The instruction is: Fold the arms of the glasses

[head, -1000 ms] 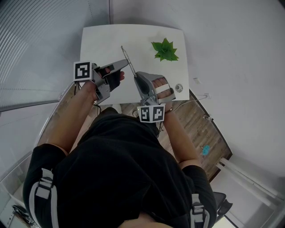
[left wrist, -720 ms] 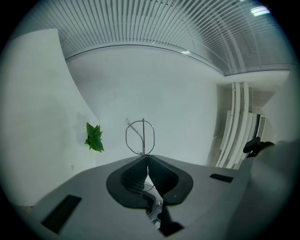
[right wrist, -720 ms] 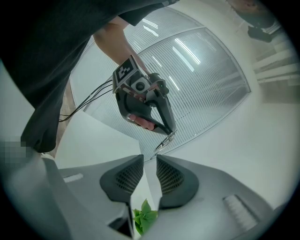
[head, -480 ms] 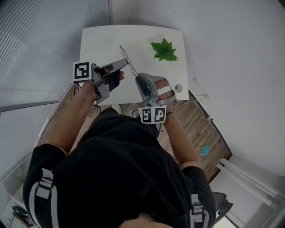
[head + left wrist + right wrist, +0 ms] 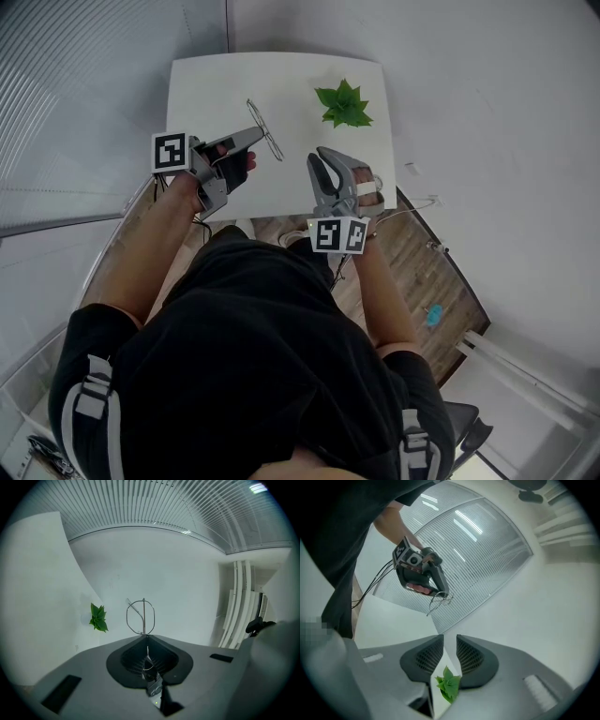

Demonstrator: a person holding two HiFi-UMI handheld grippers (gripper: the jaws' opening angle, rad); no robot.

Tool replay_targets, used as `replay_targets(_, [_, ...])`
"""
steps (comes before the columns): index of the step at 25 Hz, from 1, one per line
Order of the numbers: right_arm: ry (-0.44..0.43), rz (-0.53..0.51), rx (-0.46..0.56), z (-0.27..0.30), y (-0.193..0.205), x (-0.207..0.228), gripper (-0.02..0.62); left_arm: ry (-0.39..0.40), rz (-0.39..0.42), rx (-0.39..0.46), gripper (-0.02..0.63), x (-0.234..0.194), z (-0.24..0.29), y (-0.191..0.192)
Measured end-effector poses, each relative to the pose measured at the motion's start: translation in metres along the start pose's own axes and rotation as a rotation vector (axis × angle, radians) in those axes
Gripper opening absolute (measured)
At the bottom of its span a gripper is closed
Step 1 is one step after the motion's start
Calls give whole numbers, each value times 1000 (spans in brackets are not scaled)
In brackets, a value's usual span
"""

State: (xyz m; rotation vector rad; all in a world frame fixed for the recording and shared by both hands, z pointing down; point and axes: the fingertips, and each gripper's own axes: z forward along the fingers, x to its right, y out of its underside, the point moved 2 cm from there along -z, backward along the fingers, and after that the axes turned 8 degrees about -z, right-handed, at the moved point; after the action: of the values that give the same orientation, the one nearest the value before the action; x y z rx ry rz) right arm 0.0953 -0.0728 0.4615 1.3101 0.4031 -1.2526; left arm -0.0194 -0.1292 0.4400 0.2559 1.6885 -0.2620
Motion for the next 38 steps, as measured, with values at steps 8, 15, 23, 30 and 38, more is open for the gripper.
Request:
replay_targets(8, [45, 191, 35, 1, -9, 15, 94, -9, -1, -2, 13, -4, -1, 0])
replay_targets(15, [86, 406, 115, 0, -24, 34, 78, -15, -16, -2, 12, -6, -1, 1])
replay_targets(23, [82, 654, 192, 0, -21, 42, 63, -7, -20, -6, 13, -8, -1, 1])
replay_targets(30, [53, 856, 246, 1, -7, 42, 12, -9, -35, -8, 12, -13, -2, 4])
replay_targets(38, [101, 853, 243, -1, -2, 57, 11, -8, -45, -16, 13, -8, 0, 6])
